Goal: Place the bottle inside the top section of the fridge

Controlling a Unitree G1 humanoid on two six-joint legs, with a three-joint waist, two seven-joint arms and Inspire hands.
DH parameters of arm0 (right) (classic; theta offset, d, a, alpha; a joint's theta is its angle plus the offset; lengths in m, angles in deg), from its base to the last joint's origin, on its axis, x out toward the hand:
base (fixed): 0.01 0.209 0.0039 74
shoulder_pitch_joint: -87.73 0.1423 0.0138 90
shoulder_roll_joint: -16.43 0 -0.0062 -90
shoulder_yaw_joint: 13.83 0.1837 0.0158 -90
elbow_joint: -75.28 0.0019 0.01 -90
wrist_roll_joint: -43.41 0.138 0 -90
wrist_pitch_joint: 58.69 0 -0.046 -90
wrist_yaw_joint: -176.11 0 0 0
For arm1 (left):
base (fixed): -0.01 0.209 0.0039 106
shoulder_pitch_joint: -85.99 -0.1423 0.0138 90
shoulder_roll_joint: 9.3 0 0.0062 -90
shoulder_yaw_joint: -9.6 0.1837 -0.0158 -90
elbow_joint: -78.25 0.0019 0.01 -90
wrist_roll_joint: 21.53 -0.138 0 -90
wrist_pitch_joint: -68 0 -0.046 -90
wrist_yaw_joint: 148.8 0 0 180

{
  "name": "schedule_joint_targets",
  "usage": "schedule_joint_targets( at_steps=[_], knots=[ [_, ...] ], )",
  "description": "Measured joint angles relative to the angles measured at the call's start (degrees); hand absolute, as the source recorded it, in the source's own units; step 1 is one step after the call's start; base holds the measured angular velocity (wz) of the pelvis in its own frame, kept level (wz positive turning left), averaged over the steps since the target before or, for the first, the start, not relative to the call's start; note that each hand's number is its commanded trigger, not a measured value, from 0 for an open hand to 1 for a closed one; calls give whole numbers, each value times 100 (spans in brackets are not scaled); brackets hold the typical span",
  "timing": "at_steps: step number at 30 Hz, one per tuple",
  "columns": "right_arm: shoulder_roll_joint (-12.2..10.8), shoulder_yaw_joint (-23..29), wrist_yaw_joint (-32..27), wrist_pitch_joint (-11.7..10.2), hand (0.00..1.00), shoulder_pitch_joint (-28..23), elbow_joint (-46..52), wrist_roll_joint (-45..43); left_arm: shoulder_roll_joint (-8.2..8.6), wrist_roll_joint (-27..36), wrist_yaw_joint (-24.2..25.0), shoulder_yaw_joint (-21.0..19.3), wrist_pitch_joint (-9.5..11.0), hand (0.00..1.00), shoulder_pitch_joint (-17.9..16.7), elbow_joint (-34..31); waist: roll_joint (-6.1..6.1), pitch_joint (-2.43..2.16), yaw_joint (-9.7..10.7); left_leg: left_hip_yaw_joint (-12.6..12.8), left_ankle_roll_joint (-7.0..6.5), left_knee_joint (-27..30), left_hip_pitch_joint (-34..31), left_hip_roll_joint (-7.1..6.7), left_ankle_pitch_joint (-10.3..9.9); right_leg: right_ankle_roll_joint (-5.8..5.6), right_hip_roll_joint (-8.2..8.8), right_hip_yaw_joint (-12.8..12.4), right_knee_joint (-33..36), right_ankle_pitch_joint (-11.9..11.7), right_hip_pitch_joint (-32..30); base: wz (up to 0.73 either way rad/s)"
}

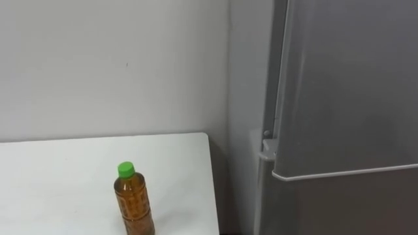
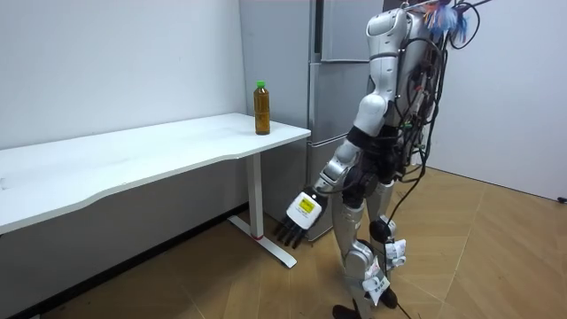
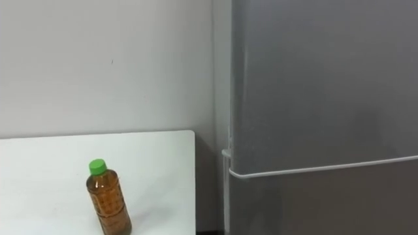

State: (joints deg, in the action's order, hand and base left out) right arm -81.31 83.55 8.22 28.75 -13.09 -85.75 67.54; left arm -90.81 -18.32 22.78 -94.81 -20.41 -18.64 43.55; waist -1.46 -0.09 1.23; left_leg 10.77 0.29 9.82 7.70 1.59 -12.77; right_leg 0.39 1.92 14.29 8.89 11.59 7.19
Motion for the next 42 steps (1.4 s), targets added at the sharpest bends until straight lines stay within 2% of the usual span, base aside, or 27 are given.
schedule_joint_targets(
  at_steps=[3, 5, 7, 10, 13, 16, 18, 24, 26, 27, 28, 32, 37, 42],
  knots=[
    [58, 168, 21, -58, 0, -113, 107, -58, -18, 41, -38, -249, 114, 0, -82, -602, -26, -1, -35, -1, 0, -8, 46, 0, 1, 0, 0, 0, 48, 0, 34, 0],
    [106, 254, 19, -90, 0, -205, 161, -97, -28, 101, -148, -319, 197, 0, -57, -814, -34, 33, -32, 2, 0, -18, 95, -5, 0, -3, -1, -3, 66, 11, 75, 0],
    [135, 260, 19, -157, 0, -207, 206, -197, -28, 101, -267, -345, 260, 0, 54, -1160, -54, 44, -32, -1, 0, -27, 94, -15, 0, -11, 7, -20, 76, 45, 44, 0],
    [118, 278, 28, -160, 0, -208, 201, -251, -28, 98, -370, -347, 381, 0, 115, -1568, -65, 37, -25, -7, 0, -38, 85, -8, 0, -8, 6, -30, 99, 49, 11, 0],
    [119, 275, 31, -162, 0, -221, 232, -299, -29, 120, -543, -335, 459, 0, 111, -2406, -55, 20, -19, -12, 0, -40, 53, 2, 0, 2, -2, -38, 96, 41, -23, 0],
    [120, 276, 30, -167, 0, -224, 243, -297, -42, 122, -649, -332, 628, 0, 122, -2721, -52, 7, -7, -7, 0, -37, 73, -3, 0, 3, -2, -12, 97, 33, 28, 0],
    [117, 276, 30, -174, 0, -219, 243, -317, -40, 114, -717, -307, 634, 0, 125, -3063, -46, -20, -6, -14, 0, -27, 77, -9, 1, 2, -16, -2, 90, 33, 44, 0],
    [110, 280, 29, -175, 0, -231, 238, -328, -40, 103, -741, -244, 645, 0, 147, -3662, -30, -9, 4, -25, 0, -14, 104, -13, 1, -1, -4, -14, 73, 35, 89, 0],
    [111, 286, 19, -173, 0, -249, 235, -322, -51, 110, -809, -247, 646, 0, 161, -3946, -34, -4, 2, -39, 0, -13, 111, -11, 1, -1, -3, -23, 75, 35, 87, 0],
    [110, 289, 13, -168, 0, -241, 234, -325, -60, 117, -886, -252, 645, 0, 180, -4142, -64, 16, 7, -46, 0, -13, 110, -9, 1, -1, -2, -29, 77, 35, 83, 0],
    [110, 289, 9, -167, 0, -221, 234, -326, -61, 118, -919, -253, 646, 0, 188, -4244, -17, 18, 12, -50, 0, -13, 108, -10, 1, -1, 0, -29, 79, 35, 80, 0],
    [110, 288, -26, -161, 0, -226, 231, -323, -106, 120, -1019, -250, 649, 0, 216, -4935, -38, 40, 24, -56, 0, -15, 97, -11, 0, -1, 6, -41, 75, 36, 72, 0],
    [107, 286, -6, -161, 0, -227, 224, -318, -127, 106, -1002, -291, 649, 0, 304, -5373, -39, 20, 0, -55, 0, -18, 78, -6, 1, 1, 0, -67, 78, 38, 23, -1],
    [61, 267, 64, -160, 0, -225, 226, -320, -127, 184, -838, -292, 638, 0, 306, -6424, 14, 13, 3, -55, 0, -17, 74, -7, 1, 1, -12, -69, 84, 36, 38, 0]
  ],
)
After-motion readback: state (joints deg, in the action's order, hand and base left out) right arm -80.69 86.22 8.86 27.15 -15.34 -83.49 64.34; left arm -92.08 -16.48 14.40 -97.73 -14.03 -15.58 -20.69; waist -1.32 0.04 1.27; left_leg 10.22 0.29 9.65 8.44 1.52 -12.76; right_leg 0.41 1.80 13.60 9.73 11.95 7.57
